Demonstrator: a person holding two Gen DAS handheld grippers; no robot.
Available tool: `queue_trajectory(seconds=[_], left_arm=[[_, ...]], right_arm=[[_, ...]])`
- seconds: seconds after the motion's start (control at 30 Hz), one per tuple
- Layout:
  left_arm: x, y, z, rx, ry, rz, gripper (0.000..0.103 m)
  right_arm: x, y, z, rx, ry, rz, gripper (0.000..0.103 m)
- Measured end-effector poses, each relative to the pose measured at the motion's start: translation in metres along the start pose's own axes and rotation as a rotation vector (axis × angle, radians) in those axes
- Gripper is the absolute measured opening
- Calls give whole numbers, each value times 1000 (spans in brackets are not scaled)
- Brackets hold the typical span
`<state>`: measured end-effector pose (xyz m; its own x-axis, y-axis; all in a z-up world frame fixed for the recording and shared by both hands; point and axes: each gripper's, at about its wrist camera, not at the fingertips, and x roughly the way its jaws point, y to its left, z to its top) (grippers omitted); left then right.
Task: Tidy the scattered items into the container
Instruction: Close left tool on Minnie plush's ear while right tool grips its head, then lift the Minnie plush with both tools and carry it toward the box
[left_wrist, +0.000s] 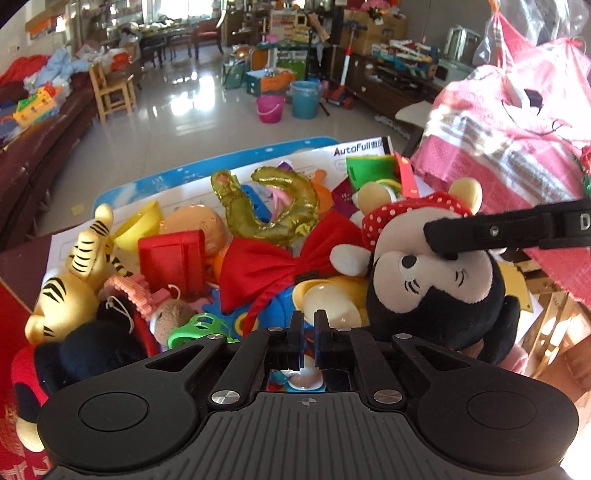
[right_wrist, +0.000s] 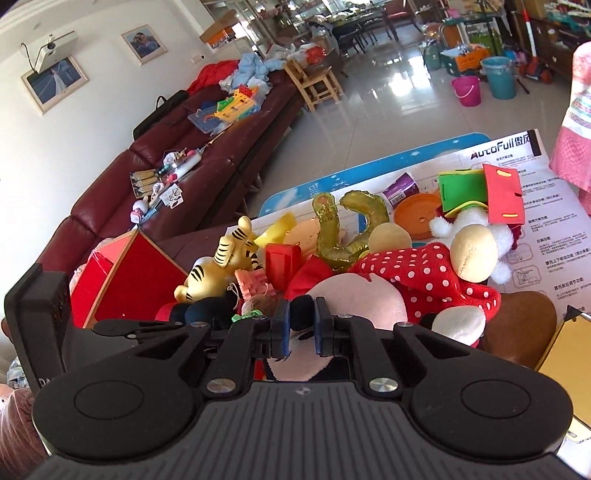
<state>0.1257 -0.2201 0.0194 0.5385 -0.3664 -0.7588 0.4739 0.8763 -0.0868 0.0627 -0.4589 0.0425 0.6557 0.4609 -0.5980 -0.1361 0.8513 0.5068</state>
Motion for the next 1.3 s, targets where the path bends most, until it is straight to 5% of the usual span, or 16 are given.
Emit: queue_trajectory(seconds=[0.03,0.2,0.57,0.63,0.73,0.8,0.9,1.0,1.3], left_arm=[[-3,1,0,-11,-12,-20,27],[-12,-14,-6,73,-40,-63,76],[29,-74,-9,442,28,-66,76],[37,-80,-11,492,28,-54,63],[46,-84,-14,509,50,-54,23],[47,-80,-14,493,48,-45,6],[47,-68,-12,424,65,-70,5],[48,-66,-13,422,73,-65,5],[49,-59,-13,384,73,-86,5]], right_arm=[[-1,-1,0,3,-1,-2,15],[-2,-10,1,27,-6,-31,15],[-8,-28,0,85,-8,-46,17],[-7,-28,1,81,-9,-50,18],[-8,-31,1,98,-11,-42,18],[-8,-36,2,108,-6,-34,19],[-11,-48,7,176,8,7,30],[-20,-67,16,268,-27,-15,67],[-10,-109,20,342,-13,-252,73]])
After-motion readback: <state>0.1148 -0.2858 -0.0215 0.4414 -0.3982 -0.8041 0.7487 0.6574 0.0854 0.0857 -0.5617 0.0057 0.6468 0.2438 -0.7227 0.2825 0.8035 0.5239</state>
